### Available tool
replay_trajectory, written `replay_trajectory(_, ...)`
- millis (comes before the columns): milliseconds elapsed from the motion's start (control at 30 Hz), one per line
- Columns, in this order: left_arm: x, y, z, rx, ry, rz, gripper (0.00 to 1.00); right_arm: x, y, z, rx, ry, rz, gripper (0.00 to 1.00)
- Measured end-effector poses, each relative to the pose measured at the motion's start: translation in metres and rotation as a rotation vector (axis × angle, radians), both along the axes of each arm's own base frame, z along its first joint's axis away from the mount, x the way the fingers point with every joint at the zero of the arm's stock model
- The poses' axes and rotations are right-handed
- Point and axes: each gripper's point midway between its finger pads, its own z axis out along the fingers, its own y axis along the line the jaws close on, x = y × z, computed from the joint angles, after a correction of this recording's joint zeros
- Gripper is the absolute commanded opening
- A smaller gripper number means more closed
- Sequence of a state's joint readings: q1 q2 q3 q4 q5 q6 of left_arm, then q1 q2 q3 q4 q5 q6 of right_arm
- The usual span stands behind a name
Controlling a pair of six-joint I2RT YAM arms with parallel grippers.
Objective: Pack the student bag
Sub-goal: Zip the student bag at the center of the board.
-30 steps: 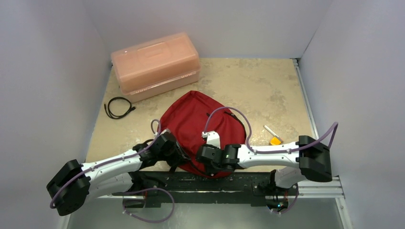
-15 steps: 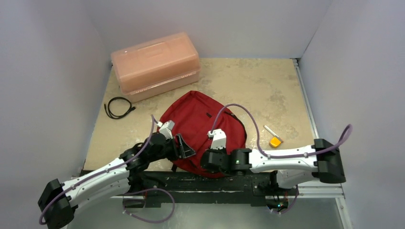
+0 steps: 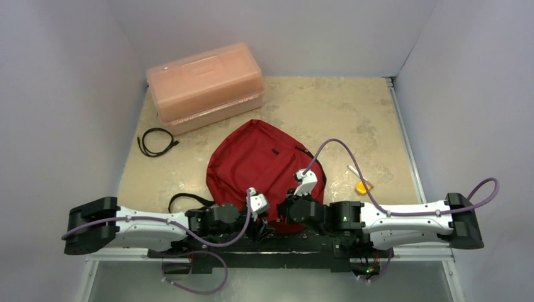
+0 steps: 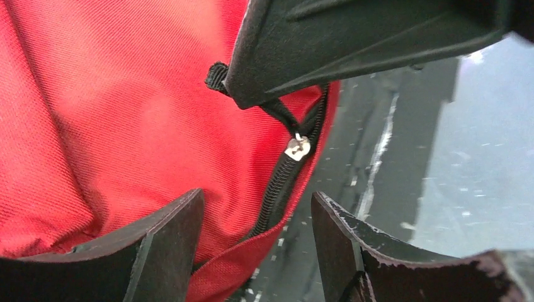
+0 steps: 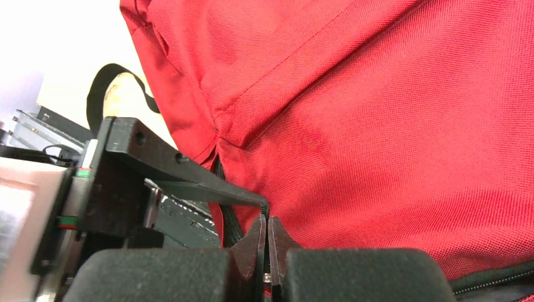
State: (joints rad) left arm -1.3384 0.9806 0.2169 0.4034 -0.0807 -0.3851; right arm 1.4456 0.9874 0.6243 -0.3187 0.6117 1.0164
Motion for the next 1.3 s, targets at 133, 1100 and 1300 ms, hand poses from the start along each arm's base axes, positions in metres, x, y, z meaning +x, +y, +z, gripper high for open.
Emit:
replay_trajectory(133, 0.014, -0.002, -0.014, 0.065, -0.117, 0.014, 0.4, 0.0, 0.0, -0.001, -0.004, 0.002, 0.001, 0.0)
replay_trajectory(1100, 0.048, 0.02, -0.03, 0.076, -0.016, 0.362, 0.0, 0.035, -0.08, -0.012, -0.291, -0.011, -0.519, 0.0)
replay_trajectory(1300, 0.048, 0.03, -0.02, -0.006, -0.019, 0.376, 0.0, 0.053, -0.111, 0.017, -0.058, 0.007, -0.607, 0.0)
